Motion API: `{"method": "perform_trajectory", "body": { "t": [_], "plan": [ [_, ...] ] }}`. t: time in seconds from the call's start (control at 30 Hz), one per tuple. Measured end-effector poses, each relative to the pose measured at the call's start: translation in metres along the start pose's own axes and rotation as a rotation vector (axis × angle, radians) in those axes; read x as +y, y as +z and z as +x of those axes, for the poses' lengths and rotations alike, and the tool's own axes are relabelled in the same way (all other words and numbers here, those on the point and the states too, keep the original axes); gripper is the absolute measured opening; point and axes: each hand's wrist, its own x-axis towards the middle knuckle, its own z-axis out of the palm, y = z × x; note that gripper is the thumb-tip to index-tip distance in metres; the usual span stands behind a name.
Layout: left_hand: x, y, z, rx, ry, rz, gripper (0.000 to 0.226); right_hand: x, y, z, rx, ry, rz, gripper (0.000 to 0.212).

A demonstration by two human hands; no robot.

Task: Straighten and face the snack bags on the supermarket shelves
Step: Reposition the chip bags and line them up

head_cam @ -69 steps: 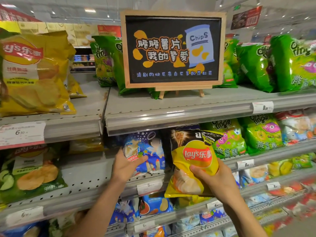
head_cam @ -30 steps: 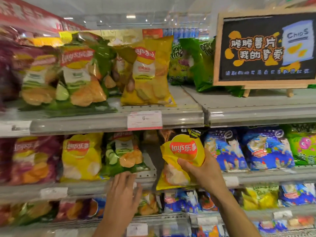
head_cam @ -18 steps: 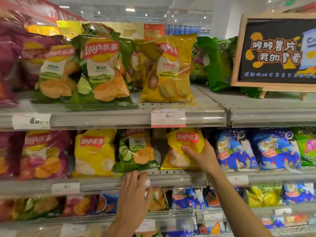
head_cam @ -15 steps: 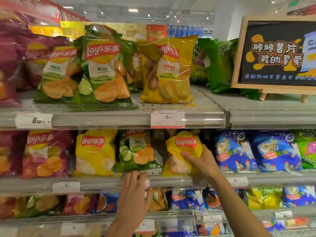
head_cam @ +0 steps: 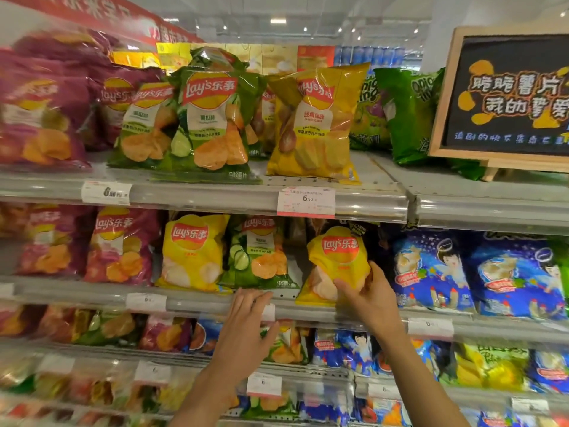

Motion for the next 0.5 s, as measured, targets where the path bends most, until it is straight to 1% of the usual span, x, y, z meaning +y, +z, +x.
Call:
{"method": "perform_trajectory", "body": {
  "t": [0.07, 0.17, 0.3, 0.4, 0.5],
  "plan": [
    [0.003, -0.007, -0.006, 0.034, -0.010, -0.103, 0.051, -0.001, 0.000, -0.016, 0.059, -0.046, -0.060, 0.056],
    [0.005, -0.023, -0.018, 0.109, -0.083, -0.276, 0.042, -0.006, 0.006, -0.044, 0.192, -0.096, -0.159, 0.062],
    [-0.004, -0.044, -0.034, 0.213, -0.259, -0.404, 0.033, -0.025, 0.024, -0.074, 0.262, -0.107, -0.120, 0.062],
    [-0.019, -0.059, -0.039, 0.271, -0.411, -0.493, 0.031, -0.045, 0.046, -0.088, 0.262, -0.080, -0.044, 0.062],
    [-0.039, -0.072, -0.038, 0.324, -0.423, -0.485, 0.030, -0.060, 0.073, -0.091, 0.218, -0.055, 0.029, 0.063]
  ]
}}
